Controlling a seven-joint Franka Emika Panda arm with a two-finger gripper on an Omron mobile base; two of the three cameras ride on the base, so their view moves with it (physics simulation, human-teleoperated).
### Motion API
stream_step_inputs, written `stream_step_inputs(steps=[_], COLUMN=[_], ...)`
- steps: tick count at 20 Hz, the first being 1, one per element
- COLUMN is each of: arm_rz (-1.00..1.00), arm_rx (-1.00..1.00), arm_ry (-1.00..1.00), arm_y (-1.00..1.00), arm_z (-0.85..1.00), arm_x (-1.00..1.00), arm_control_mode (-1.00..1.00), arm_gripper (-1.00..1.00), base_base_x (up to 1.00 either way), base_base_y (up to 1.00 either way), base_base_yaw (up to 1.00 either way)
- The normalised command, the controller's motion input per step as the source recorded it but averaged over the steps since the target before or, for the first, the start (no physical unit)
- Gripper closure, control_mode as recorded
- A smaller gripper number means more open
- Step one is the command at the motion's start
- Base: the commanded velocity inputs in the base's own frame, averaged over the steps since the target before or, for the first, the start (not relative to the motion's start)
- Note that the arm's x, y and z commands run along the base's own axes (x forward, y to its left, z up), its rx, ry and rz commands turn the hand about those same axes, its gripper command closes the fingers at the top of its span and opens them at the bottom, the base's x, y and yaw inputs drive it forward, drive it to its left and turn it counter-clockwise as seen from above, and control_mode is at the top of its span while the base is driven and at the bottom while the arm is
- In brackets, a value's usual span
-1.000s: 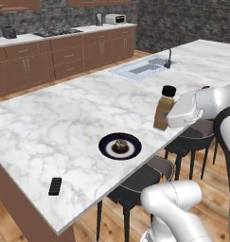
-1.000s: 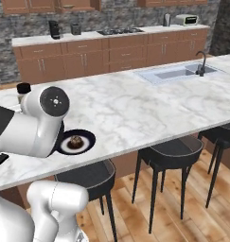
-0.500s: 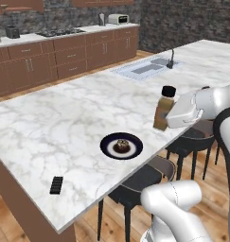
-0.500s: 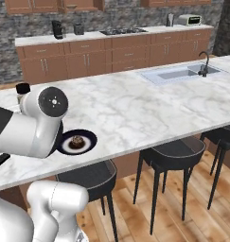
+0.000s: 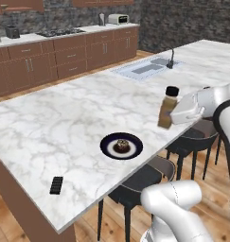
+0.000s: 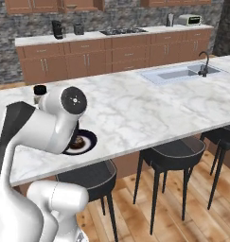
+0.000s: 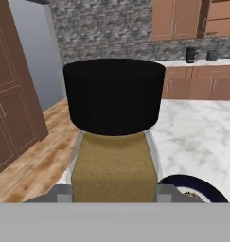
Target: Take the cinnamon bottle from the cabinet and place it on the dining table, next to the plate with the cupcake. Then take the chocolate from the dining counter and place it on the cupcake plate.
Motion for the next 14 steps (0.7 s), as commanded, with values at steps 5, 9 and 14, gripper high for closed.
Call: stream_step_inputs(steps=[5, 9, 14], arm_rz=[0.11, 0.05, 0.0], arm_rx=[0.0, 0.0, 0.01], arm_ry=[0.01, 0.03, 0.1], arm_y=[-0.61, -0.39, -0.35], arm_z=[-0.27, -0.4, -0.37], arm_x=[0.13, 0.17, 0.38], arm_control_mode=[-1.0, -1.0, -1.0], arm_gripper=[1.0, 1.0, 1.0], base_base_x=[0.0, 0.0, 0.0], base_base_y=[0.0, 0.0, 0.0], base_base_yaw=[0.0, 0.0, 0.0])
